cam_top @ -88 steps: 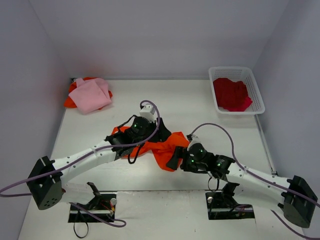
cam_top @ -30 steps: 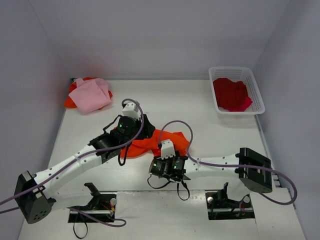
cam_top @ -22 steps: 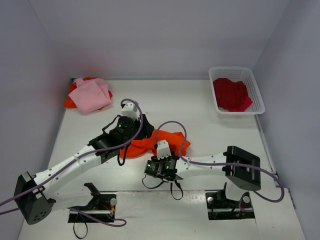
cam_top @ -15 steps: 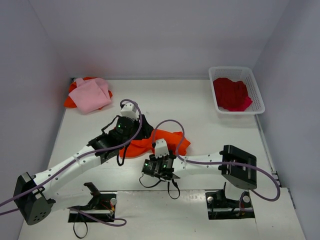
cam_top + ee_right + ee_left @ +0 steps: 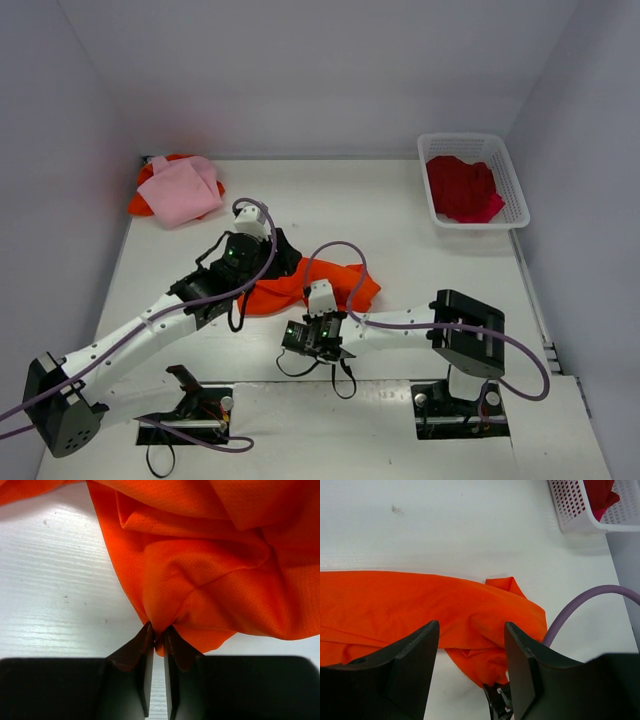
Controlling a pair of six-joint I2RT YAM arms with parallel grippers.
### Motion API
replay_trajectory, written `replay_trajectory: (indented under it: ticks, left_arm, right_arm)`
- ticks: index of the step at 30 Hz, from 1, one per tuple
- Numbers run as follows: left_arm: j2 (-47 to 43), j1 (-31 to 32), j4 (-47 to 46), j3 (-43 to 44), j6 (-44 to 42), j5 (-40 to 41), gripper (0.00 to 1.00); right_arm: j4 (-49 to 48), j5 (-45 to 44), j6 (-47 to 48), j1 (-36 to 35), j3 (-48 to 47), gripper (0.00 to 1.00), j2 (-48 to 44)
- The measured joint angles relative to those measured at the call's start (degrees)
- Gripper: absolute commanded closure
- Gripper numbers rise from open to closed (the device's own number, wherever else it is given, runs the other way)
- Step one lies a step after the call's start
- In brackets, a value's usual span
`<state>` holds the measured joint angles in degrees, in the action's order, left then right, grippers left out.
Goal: Fold and stack the t-shirts
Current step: Flatten out the tshirt
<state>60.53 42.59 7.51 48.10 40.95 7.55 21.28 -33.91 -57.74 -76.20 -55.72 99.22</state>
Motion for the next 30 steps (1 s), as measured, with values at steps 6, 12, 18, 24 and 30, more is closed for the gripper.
replay_trajectory:
  ticks: [6,12,18,24,30]
  left_arm:
    - [-0.94,-0.59,0.02,-0.02,-0.04,-0.09,0.51]
    - [-2.12,-0.92,0.26,-0.31,-0.07,-0.15,0.51]
    - [-2.69,-1.84,0.59,-0.87,-0.09,-0.26,0.51]
    - [-3.26,-1.84,0.83,-2.36,-0.42,-0.59,0.51]
    - [-2.32,-1.88,-1.09,-6.23,-2.03,-2.6,0.36]
  right_arm:
    - [0.09,-0.39,1.05,0.57,0.02,1.0,-3.39]
    - [1.53,-0.33,7.21,3.48,-1.97,1.0,-13.29]
    - [2.36,1.86,19.76,11.28,-8.41,1.0,-23.56]
    - [3.72,5.99,29.16,19.28,-9.38,1.0,-32.35]
    - [4.68,11.13,32.98,20.02,-8.94,1.0,-34.82]
